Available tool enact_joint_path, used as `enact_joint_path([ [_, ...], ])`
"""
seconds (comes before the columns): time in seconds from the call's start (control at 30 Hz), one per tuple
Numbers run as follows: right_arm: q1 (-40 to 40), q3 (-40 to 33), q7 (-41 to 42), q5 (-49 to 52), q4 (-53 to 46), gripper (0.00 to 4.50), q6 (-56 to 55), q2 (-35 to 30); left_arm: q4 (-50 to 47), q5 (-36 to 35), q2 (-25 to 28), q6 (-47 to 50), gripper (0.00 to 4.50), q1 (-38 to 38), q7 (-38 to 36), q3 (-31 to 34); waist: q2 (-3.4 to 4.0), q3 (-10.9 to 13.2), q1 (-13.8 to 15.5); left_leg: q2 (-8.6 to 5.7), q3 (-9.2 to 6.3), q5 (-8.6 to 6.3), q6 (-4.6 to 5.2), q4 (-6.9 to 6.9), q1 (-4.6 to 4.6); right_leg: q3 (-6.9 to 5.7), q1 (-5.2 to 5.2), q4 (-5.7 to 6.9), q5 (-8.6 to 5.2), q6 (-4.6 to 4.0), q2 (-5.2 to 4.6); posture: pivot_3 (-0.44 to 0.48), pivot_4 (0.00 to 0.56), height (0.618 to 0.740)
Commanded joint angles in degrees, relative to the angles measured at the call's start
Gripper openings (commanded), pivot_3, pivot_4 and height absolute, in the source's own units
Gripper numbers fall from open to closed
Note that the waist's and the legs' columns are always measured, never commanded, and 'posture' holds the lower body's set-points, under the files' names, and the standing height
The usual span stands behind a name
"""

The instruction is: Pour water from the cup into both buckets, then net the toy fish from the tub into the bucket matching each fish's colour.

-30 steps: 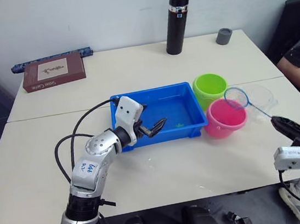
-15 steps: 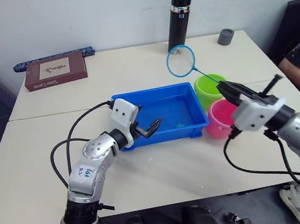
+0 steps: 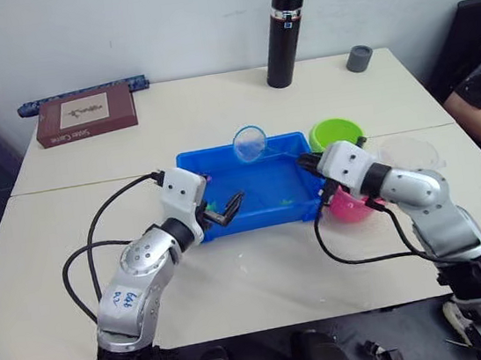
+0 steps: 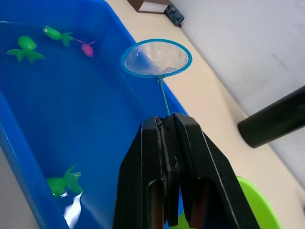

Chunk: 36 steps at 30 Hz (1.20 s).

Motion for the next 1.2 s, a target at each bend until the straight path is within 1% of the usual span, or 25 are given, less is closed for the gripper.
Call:
enact_joint_path([
  [0.03,-3.03,1.02,1.76,1.37,1.54,0.0,1.73,1.56,-4.51,1.11,-0.04,0.19,4.48,0.87,2.14,1.7,0.0,0.0,-0.06,0.0,0.01,0.0,0.0,0.0,-0.01,0.01,-0.02,0.01,0.0,0.0,-0.01,0.0,0.15,0.74],
  [0.2,-5.02,2.04,3.98,2.29,3.49,0.0,4.78,3.04,-6.34,1.87,-0.16,0.74,4.48,1.95,3.95,2.82,0.0,0.0,0.05,0.01,0.01,0.0,0.0,0.0,-0.04,0.0,-0.07,0.04,0.0,-0.01,-0.01,0.0,0.15,0.74],
  [0.37,-8.23,3.34,5.93,2.56,7.27,0.0,8.56,4.62,-9.51,3.81,-0.8,2.51,4.48,3.84,7.77,4.26,0.0,0.0,0.0,0.01,0.01,0.0,0.0,-0.01,-0.06,0.0,-0.09,0.05,0.0,-0.01,-0.02,0.0,0.15,0.74],
  [0.47,-9.19,3.56,6.07,2.18,9.01,0.0,8.25,5.02,-10.54,3.97,-0.89,3.32,4.48,4.45,8.25,4.12,0.0,0.0,0.0,0.01,0.01,0.0,0.0,-0.02,-0.06,0.0,-0.1,0.05,0.0,-0.02,-0.02,0.0,0.15,0.74],
  [0.63,-12.29,5.16,5.92,0.06,15.96,0.0,5.34,6.06,-12.3,4.25,-2.15,4.48,4.48,5.77,9.28,3.51,0.0,0.0,-0.15,0.01,0.04,-0.01,0.0,-0.03,-0.06,0.01,-0.11,0.04,0.0,-0.03,-0.03,0.0,0.15,0.74],
  [0.8,-13.46,5.98,6.15,-1.0,19.66,0.0,2.88,6.36,-12.54,4.26,-2.61,4.86,4.48,5.82,9.45,3.38,0.0,0.0,-0.15,0.01,0.04,0.0,-0.01,-0.07,-0.08,0.0,-0.16,0.05,-0.01,-0.04,-0.03,0.0,0.15,0.74],
  [1.2,-13.46,7.69,5.87,-2.75,24.09,0.0,-0.48,8.78,-12.8,4.15,-3.09,5.34,4.48,5.9,9.19,2.93,0.0,0.0,-0.82,0.01,0.05,0.0,-0.02,-0.08,-0.08,0.01,-0.17,0.05,-0.01,-0.04,-0.03,0.0,0.15,0.74],
])
